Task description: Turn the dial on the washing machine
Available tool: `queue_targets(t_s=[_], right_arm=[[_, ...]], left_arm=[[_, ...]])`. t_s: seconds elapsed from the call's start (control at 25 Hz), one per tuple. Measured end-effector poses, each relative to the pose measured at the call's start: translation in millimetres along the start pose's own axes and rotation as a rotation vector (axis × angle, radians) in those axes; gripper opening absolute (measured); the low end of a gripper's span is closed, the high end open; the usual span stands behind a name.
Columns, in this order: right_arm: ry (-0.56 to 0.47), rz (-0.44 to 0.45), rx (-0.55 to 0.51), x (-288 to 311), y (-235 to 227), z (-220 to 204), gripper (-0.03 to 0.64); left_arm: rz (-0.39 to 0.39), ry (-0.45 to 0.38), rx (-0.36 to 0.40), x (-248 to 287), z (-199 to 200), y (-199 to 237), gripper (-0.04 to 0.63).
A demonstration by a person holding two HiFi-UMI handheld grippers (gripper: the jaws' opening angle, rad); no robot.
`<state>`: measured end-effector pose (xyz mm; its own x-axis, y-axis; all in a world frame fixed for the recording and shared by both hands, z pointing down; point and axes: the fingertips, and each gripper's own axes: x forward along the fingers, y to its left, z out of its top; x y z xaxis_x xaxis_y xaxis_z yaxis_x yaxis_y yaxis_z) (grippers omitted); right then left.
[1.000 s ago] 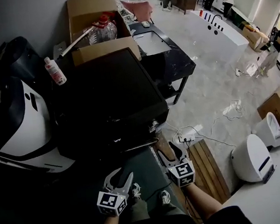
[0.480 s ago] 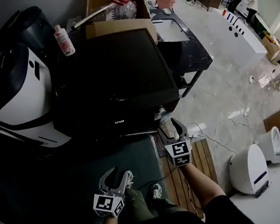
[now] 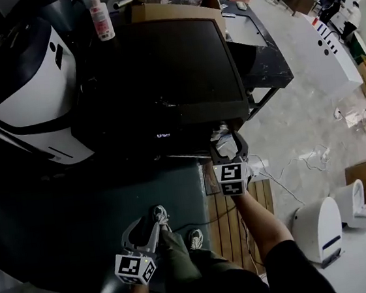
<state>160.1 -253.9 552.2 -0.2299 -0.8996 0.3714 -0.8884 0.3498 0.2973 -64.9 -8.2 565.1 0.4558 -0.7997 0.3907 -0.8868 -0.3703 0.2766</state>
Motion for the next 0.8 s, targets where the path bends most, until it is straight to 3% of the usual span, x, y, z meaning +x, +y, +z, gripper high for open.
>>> queue_targets(t_s=[0.24, 0.4, 0.6, 0.8], right_arm=[[0.015, -0.022, -0.09, 12, 2, 1, 0.295], [0.038, -0.039, -0.088, 18, 1, -3, 0.284], [0.072, -0.053, -0.003, 22, -3, -11, 0.258], [0.038, -0.018, 0.127, 23, -8, -9, 0.272]], left_arm=[[0.009, -0.007, -0.043, -2, -12, -2, 0.143], [0.004, -0.006, -0.047, 1, -14, 0, 0.143], [-0.013, 0.01, -0.05, 6, -14, 1, 0.143], [-0.035, 0.029, -0.043, 13, -13, 0, 0.143]])
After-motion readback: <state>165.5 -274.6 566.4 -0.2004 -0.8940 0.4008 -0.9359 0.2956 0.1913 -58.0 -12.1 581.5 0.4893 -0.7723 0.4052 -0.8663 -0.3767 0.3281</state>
